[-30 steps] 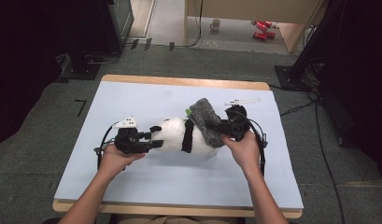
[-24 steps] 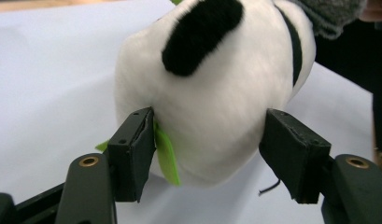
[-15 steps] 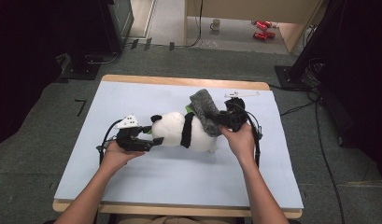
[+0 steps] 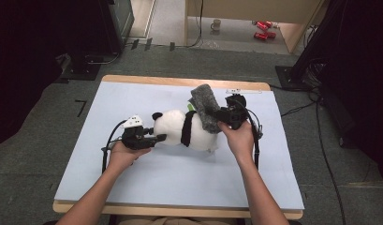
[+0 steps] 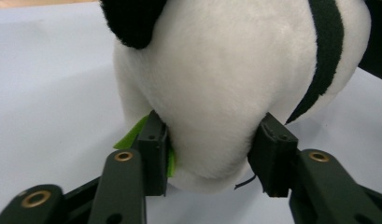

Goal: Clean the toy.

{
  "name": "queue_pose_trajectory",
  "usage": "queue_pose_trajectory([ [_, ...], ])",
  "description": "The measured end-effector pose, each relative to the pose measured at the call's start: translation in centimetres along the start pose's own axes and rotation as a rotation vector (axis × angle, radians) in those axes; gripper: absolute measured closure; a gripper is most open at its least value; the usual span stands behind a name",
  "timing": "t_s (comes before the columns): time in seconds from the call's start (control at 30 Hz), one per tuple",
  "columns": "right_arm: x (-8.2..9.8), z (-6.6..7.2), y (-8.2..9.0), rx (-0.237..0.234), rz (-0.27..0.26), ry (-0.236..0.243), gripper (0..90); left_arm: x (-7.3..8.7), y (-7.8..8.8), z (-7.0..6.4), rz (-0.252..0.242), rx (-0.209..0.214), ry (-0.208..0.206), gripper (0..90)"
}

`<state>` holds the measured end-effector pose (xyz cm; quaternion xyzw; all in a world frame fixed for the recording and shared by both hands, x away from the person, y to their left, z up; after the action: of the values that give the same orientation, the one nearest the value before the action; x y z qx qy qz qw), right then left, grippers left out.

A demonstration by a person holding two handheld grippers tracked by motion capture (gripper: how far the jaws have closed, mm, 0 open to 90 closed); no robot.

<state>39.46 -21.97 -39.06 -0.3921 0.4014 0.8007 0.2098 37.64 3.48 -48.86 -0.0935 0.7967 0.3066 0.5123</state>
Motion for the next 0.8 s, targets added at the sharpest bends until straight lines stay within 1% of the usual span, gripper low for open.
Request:
queue_pose_trajectory([
  [0.07,-0.4,1.2,0.4,-0.018,-0.008,0.013,75.5,-0.1,-0.1,-0.4,0.003,-0.008,0.047,56.7],
  [0.13,-0.5,2.4,0.4,-0.043,-0.008,0.024,75.4,-0.2,-0.3,-1.0,0.005,-0.013,0.062,57.1],
  [0.17,-0.5,3.1,0.3,-0.056,-0.002,0.030,75.4,-0.1,-0.3,-1.4,0.008,-0.019,0.064,57.2],
  [0.27,0.2,4.9,-0.7,-0.095,0.035,0.037,75.3,-0.1,-0.5,-2.5,0.010,-0.046,0.052,57.0],
  [0.33,0.8,5.9,-1.4,-0.121,0.060,0.035,75.2,-0.2,-0.6,-2.9,0.002,-0.070,0.040,56.9],
  [0.37,1.2,6.3,-1.9,-0.131,0.071,0.041,75.2,-0.3,-0.6,-3.0,0.003,-0.075,0.038,56.9],
  [0.43,1.7,6.9,-2.4,-0.137,0.087,0.047,75.1,-0.3,-0.6,-3.3,-0.003,-0.086,0.040,56.8],
  [0.47,2.0,7.2,-2.7,-0.142,0.094,0.049,75.1,-0.4,-0.6,-3.4,-0.008,-0.091,0.034,56.8],
  [0.53,2.5,7.9,-3.2,-0.163,0.105,0.045,75.0,-0.4,-0.6,-3.8,-0.012,-0.098,0.031,56.6],
  [0.63,3.0,8.5,-3.9,-0.174,0.112,0.052,74.9,-0.4,-0.7,-4.3,-0.010,-0.117,0.012,56.6],
  [0.67,3.2,8.5,-4.1,-0.173,0.112,0.058,74.9,-0.3,-0.7,-4.4,-0.004,-0.122,0.007,56.7],
  [0.7,3.4,8.4,-4.4,-0.171,0.111,0.073,75.1,-0.2,-0.8,-4.3,0.007,-0.124,0.012,56.8],
  [0.8,3.9,7.8,-4.9,-0.164,0.112,0.118,75.5,0.1,-0.9,-3.7,0.027,-0.133,0.016,57.0],
])
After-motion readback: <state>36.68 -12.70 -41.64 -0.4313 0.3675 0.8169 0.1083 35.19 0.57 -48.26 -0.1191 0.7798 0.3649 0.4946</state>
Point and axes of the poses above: each handheld gripper's, and its own axes: y roughly backward along the jaws, x roughly out of its underside, z roughly to its left, the point moved 6 cm from there along -y, roughly forward along the jaws, and after that the axes turned 5 degrees about -z, right-handed, at the moved point
